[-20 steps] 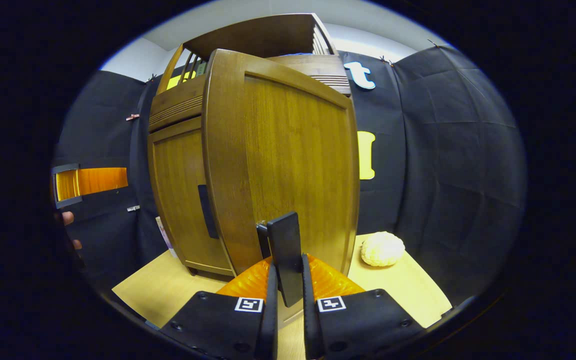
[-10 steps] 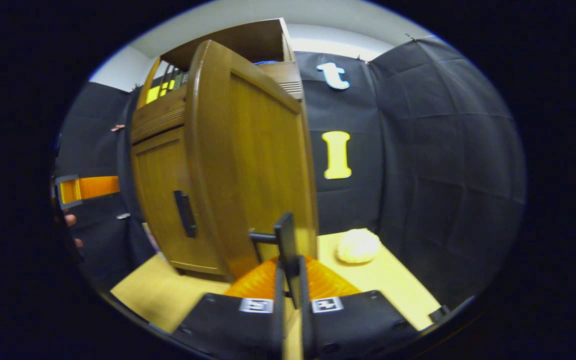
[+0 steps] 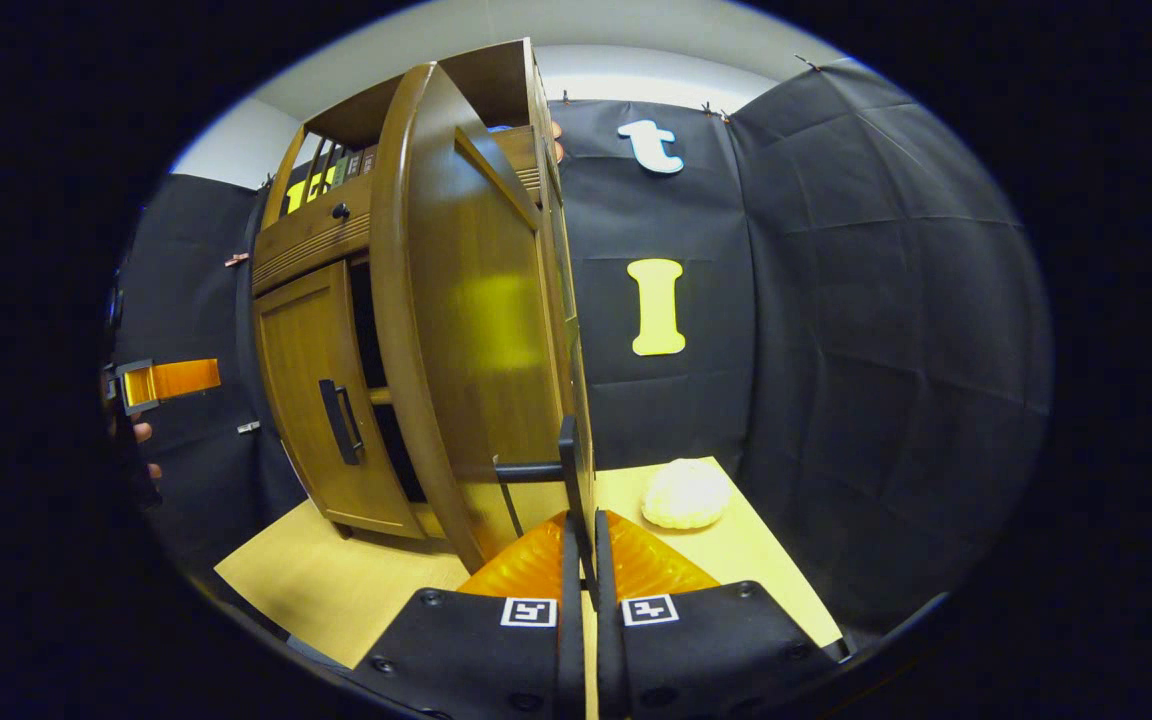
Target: Open the right door of the double-door shoe cabinet with the right hand, and open the left door with the left hand.
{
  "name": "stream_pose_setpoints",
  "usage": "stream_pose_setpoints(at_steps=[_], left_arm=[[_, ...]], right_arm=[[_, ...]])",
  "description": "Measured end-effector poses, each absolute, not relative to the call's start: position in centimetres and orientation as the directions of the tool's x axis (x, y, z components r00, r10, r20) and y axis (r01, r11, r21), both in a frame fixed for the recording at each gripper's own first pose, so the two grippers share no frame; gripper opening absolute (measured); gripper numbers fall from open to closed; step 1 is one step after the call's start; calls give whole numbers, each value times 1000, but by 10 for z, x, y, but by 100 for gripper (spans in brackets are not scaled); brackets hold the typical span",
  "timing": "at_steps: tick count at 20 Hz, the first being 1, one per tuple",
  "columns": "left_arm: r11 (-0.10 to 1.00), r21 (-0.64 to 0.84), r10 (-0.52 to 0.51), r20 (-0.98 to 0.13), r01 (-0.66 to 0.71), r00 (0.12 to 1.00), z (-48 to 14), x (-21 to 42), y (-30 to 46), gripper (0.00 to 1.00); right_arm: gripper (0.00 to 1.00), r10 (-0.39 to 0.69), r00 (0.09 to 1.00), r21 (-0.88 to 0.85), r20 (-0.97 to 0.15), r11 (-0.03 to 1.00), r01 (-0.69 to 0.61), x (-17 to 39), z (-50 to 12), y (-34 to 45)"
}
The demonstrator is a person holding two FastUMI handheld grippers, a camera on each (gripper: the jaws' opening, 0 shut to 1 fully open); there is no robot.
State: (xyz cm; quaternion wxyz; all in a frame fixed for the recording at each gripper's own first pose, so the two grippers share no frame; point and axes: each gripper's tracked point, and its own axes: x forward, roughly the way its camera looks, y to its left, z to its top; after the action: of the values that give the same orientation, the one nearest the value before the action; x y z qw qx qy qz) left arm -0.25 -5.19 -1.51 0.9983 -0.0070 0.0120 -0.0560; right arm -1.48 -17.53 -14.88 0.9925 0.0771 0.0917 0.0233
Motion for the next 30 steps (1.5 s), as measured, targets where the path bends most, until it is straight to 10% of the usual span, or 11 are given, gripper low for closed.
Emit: stream_pose_setpoints(at_steps=[15, 17, 22, 30], left_arm=[[990, -17, -141, -53, 141, 989, -32, 33, -65, 95], [990, -8, -140, -57, 140, 988, -39, 47, -63, 94], [990, -43, -135, -70, 132, 988, -61, 89, -59, 95], [997, -49, -70, -73, 67, 995, -94, 161, -49, 94]], right_arm=[[10, -102, 979, 122, -174, 985, 124, -37, -144, -208], [16, -157, 979, 80, -134, 983, 168, -47, -127, -210], [95, -215, 976, 86, -34, 972, 217, -85, -87, -210], [98, -208, 978, 99, 20, 974, 205, -104, -66, -171]])
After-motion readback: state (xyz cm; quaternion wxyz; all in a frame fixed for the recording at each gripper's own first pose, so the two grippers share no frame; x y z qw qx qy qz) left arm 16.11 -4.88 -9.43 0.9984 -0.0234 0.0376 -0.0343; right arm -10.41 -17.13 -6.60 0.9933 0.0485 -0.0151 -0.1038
